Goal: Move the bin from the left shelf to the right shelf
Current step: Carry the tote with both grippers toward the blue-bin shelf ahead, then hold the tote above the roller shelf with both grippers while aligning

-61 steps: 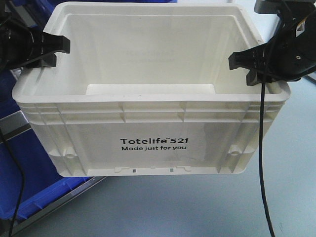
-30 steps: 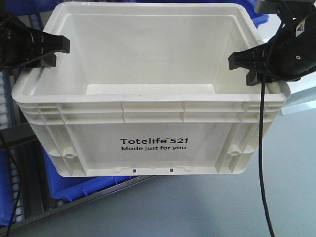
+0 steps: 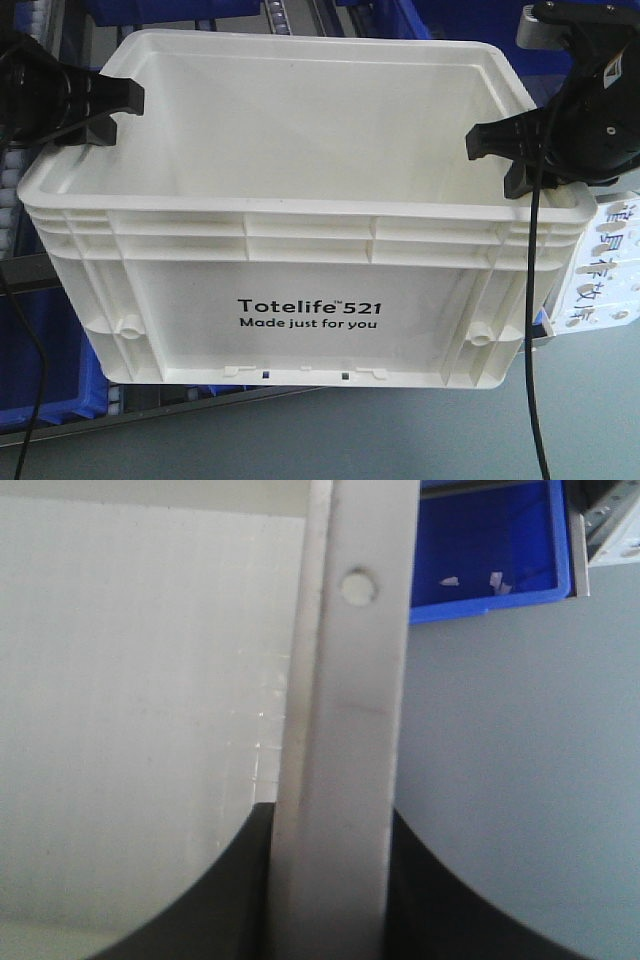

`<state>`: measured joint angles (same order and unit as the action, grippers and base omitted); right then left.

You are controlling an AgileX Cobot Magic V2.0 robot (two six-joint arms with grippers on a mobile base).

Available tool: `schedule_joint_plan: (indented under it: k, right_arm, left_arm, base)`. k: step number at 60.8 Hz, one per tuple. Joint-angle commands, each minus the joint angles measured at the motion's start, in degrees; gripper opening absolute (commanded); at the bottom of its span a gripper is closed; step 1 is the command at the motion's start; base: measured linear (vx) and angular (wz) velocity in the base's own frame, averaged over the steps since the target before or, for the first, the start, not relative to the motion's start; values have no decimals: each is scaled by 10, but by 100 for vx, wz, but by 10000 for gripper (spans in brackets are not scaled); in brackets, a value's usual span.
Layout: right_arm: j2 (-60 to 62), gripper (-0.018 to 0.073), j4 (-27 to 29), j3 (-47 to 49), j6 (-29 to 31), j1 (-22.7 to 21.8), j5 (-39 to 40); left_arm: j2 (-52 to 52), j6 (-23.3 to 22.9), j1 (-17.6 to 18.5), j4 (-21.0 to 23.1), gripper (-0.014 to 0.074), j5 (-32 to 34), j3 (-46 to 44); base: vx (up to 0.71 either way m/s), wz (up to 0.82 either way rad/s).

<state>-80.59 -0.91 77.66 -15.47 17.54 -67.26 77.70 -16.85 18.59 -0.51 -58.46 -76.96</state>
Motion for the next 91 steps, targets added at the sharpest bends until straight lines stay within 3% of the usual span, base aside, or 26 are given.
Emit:
schedule_joint_plan:
  k: [1,91]
  right_arm:
    - [24,23,-36,25,19,-5,96]
    - [24,23,-35,25,19,-5,95]
  left_arm:
    - [-25,21,-1,-35,-8,75,-25]
    - [-25,21,-1,-35,-8,75,-25]
  base:
    - [6,31]
    - [7,11]
